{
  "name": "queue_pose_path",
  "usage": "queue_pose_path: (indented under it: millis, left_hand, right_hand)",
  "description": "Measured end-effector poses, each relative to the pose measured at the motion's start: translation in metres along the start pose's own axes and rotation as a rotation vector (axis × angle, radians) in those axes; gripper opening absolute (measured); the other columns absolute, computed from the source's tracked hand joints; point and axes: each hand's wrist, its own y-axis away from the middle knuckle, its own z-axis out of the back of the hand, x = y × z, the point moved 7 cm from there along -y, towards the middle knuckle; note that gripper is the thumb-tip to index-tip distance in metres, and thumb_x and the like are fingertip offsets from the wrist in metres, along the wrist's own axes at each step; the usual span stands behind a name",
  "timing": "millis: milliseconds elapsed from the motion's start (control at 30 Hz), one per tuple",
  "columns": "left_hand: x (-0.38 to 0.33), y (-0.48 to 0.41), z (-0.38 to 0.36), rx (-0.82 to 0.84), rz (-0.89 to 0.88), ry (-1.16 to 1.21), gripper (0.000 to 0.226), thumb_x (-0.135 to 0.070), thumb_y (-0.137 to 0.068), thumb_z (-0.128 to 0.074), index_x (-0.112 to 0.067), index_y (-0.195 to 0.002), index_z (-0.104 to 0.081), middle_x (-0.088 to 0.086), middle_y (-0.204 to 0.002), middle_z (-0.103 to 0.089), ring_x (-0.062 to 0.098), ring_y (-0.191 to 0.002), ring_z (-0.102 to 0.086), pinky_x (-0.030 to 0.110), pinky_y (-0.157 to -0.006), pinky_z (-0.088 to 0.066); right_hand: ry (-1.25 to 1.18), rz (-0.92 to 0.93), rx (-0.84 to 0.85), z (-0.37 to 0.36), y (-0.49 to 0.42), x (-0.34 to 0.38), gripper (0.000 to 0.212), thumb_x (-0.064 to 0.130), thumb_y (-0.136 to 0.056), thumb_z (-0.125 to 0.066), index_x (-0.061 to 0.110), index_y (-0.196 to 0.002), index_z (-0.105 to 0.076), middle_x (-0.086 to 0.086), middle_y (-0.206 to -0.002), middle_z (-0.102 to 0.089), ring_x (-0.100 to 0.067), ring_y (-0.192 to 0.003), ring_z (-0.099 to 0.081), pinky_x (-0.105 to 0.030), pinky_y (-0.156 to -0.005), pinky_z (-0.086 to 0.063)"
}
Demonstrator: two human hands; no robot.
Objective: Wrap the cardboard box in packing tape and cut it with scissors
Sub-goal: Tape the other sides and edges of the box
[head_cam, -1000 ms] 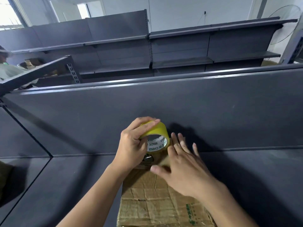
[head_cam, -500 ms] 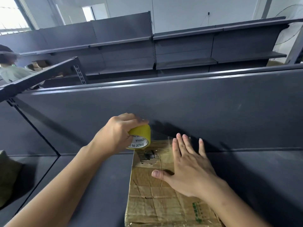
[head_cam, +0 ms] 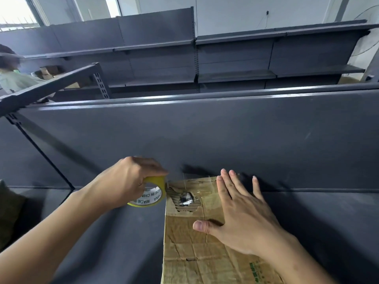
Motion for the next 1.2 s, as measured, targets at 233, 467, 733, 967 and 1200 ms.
queue_pose_path:
  millis: [233,467,733,967,1200]
  left_hand:
    - [-0.003,0.036,-0.036,-0.048,0.037,-0.013,0.076,0.003,-0.064,-0.039,-0.014,-0.132,-0.068,-0.001,-0.125,-0.069,0.021,-0.093,-0.068,0.026,-0.088,-0.049]
    - [-0.003,0.041,-0.054,-0.224,0.105,0.086,0.052,-0.004,-0.084,-0.045,-0.011,-0.129,-0.07,-0.003,-0.124,-0.07,0.022,-0.077,-0.06,0.03,-0.076,-0.052]
    - [-0.005,0.041,-0.06,-0.417,0.157,0.111,0.042,-0.018,-0.079,-0.055,-0.013,-0.114,-0.079,-0.003,-0.108,-0.075,0.021,-0.071,-0.063,0.031,-0.066,-0.058]
    - [-0.004,0.038,-0.057,-0.443,0.135,0.142,0.05,-0.002,-0.071,-0.065,-0.014,-0.119,-0.075,-0.006,-0.109,-0.072,0.023,-0.073,-0.06,0.039,-0.069,-0.056]
    - [0.008,0.06,-0.059,-0.696,0.453,0.41,0.072,0.001,-0.067,-0.059,-0.012,-0.138,-0.059,-0.004,-0.129,-0.064,0.003,-0.112,-0.061,0.01,-0.098,-0.044]
  right_hand:
    - [0.018,0.017,0.019,0.0,0.0,0.002,0.128,0.103,-0.064,0.002,0.015,-0.153,0.027,0.001,-0.157,0.04,-0.017,-0.145,0.038,-0.056,-0.122,0.015]
    - [0.052,-0.035,0.05,0.007,-0.009,0.024,0.134,0.099,-0.064,0.005,-0.001,-0.151,0.022,-0.021,-0.156,0.035,-0.036,-0.148,0.031,-0.054,-0.122,0.015]
    - [-0.144,0.106,0.017,0.006,-0.015,0.101,0.125,0.091,-0.079,-0.022,-0.001,-0.156,0.013,-0.023,-0.159,0.033,-0.035,-0.148,0.033,-0.057,-0.121,0.013]
    - [-0.301,0.08,-0.149,0.005,-0.014,0.104,0.105,0.056,-0.082,-0.049,0.007,-0.16,0.001,-0.022,-0.164,0.022,-0.033,-0.151,0.028,-0.055,-0.122,0.013]
    - [-0.531,0.075,-0.247,0.017,-0.015,0.092,0.099,0.044,-0.079,-0.053,0.025,-0.162,-0.002,0.003,-0.17,0.013,-0.02,-0.152,0.027,-0.055,-0.119,0.02]
